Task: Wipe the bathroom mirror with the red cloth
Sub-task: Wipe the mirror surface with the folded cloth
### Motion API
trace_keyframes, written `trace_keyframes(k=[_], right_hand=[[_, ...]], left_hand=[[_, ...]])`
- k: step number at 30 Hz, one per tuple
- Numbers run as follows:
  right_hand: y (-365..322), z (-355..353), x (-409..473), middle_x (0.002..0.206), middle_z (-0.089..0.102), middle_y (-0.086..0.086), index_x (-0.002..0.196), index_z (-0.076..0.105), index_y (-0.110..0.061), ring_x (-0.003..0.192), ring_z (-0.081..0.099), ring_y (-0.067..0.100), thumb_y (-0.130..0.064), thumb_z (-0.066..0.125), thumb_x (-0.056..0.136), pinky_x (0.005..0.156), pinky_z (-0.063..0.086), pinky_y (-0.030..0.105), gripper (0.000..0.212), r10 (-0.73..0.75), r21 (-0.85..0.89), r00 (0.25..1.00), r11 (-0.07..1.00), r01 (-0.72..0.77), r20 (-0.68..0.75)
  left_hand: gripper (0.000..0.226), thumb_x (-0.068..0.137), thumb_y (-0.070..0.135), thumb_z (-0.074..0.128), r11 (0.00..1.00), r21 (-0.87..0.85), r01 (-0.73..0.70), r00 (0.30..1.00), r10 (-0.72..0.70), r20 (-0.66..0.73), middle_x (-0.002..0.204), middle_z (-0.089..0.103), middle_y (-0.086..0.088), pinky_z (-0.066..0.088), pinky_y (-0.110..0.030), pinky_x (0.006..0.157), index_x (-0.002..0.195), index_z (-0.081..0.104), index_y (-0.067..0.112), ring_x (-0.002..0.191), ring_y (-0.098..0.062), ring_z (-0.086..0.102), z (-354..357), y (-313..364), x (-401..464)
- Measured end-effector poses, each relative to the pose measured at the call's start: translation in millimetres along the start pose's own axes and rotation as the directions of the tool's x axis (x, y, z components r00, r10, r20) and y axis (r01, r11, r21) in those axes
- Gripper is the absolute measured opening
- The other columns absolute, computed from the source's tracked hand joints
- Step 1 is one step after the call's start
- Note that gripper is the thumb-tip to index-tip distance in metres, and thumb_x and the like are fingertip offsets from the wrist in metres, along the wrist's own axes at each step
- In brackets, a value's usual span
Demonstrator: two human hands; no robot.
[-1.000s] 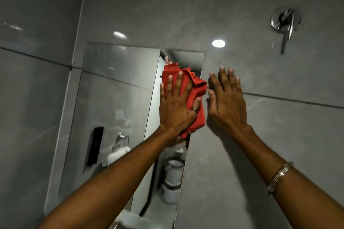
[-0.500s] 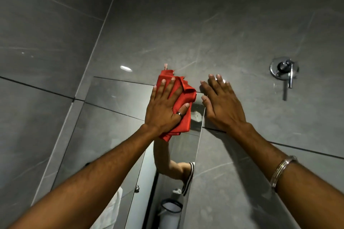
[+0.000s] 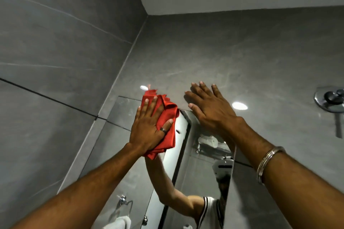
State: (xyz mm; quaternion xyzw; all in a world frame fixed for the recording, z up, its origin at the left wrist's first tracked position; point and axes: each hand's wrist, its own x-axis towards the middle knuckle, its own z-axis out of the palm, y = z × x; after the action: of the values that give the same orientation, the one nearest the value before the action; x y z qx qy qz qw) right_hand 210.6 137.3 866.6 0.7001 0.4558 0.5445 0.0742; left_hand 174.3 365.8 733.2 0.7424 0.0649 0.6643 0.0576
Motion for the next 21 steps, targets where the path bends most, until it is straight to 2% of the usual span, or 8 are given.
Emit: trace_keyframes(k=[3, 9, 13, 16, 21], right_hand=[[-14.6, 11.9, 29.0, 0.174, -0.009, -0.007, 0.165, 0.007, -0.04, 0.16, -0.015, 0.015, -0.06, 0.007, 0.106, 0.129, -0.014, 0.051, 0.062, -0.047, -0.029, 0.999, 0.998, 0.047, -0.003], [-47.0, 39.4, 73.9, 0.174, -0.008, -0.006, 0.164, 0.007, -0.041, 0.157, -0.018, 0.017, -0.066, -0.002, 0.101, 0.12, -0.025, 0.062, 0.069, -0.121, -0.135, 0.993, 0.984, 0.119, -0.009], [-63.7, 49.3, 97.0, 0.175, -0.006, -0.003, 0.164, 0.007, -0.039, 0.161, -0.012, 0.022, -0.07, -0.004, 0.098, 0.119, -0.02, 0.07, 0.073, -0.101, -0.175, 0.995, 0.98, 0.096, -0.021], [-75.7, 51.6, 103.9, 0.176, -0.003, -0.001, 0.164, 0.009, -0.038, 0.162, -0.008, 0.025, -0.07, -0.004, 0.098, 0.119, -0.017, 0.072, 0.074, -0.06, -0.161, 0.997, 0.986, 0.053, -0.04], [-95.2, 56.0, 92.5, 0.176, 0.002, 0.001, 0.164, 0.013, -0.035, 0.163, -0.004, 0.026, -0.067, 0.001, 0.101, 0.123, -0.014, 0.068, 0.072, -0.002, -0.083, 0.998, 0.997, -0.004, -0.063]], left_hand=[[0.077, 0.09, 0.083, 0.006, 1.0, -0.014, 0.016, 1.0, -0.016, -0.022, 0.17, -0.016, 0.01, -0.01, -0.044, 0.129, 0.151, -0.027, 0.049, 0.158, -0.017, -0.017, -4.5, -28.9, 2.0], [0.081, 0.094, 0.073, 0.021, 0.997, -0.011, 0.083, 0.997, -0.083, 0.007, 0.17, -0.018, 0.01, -0.007, -0.047, 0.131, 0.155, -0.022, 0.04, 0.158, -0.015, -0.019, -18.8, -92.0, 5.3], [0.082, 0.095, 0.071, 0.025, 0.999, -0.025, 0.044, 0.999, -0.044, 0.013, 0.171, -0.015, 0.011, -0.008, -0.045, 0.13, 0.16, -0.013, 0.038, 0.158, -0.014, -0.017, -22.8, -112.0, 7.2], [0.08, 0.097, 0.07, 0.026, 0.998, -0.049, 0.043, 0.999, -0.043, 0.003, 0.171, -0.017, 0.013, -0.009, -0.043, 0.13, 0.157, -0.017, 0.043, 0.158, -0.013, -0.018, -25.1, -117.7, 8.8], [0.079, 0.087, 0.087, 0.009, 0.993, -0.076, 0.093, 0.996, -0.093, -0.001, 0.173, -0.01, 0.009, -0.005, -0.048, 0.131, 0.151, -0.022, 0.052, 0.16, -0.018, -0.014, -27.8, -116.5, 3.4]])
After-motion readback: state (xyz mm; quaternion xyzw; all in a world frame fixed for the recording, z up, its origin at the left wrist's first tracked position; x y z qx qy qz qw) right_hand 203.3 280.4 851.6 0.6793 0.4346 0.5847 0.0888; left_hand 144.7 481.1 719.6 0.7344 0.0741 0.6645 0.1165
